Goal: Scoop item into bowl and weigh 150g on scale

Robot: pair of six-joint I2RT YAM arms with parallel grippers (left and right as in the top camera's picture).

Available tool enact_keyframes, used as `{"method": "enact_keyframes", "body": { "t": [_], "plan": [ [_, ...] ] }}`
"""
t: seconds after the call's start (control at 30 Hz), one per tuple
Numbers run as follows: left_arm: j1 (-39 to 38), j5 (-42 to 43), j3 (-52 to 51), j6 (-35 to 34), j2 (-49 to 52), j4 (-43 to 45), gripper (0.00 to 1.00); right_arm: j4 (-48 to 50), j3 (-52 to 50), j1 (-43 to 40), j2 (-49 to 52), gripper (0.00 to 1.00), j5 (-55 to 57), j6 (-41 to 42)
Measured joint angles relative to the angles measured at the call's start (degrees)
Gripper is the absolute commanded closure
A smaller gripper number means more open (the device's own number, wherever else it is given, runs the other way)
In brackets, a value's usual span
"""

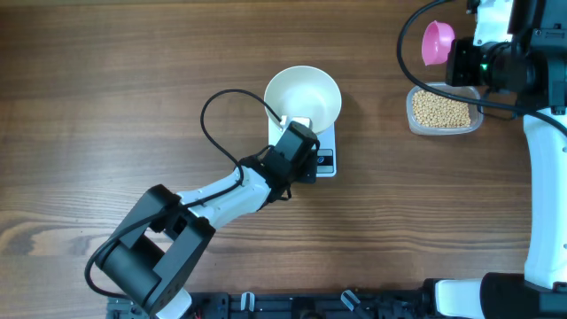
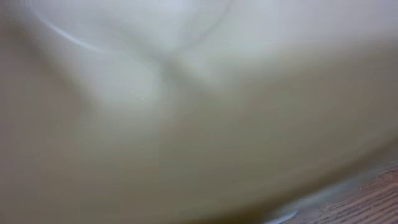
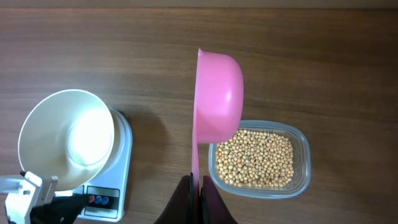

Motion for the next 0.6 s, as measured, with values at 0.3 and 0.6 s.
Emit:
{"method": "enact_keyframes", "body": {
  "t": [0.3,0.6],
  "plan": [
    [0.00,0.24,0.00,0.00,0.13,0.55,0.96,0.02,0.00,0.00,0.00,0.96,0.00,0.00],
    [0.00,1.53,0.07,0.00,1.03,1.11,0.96,0.02,0.00,0.00,0.00,0.96,0.00,0.00]
  ]
}}
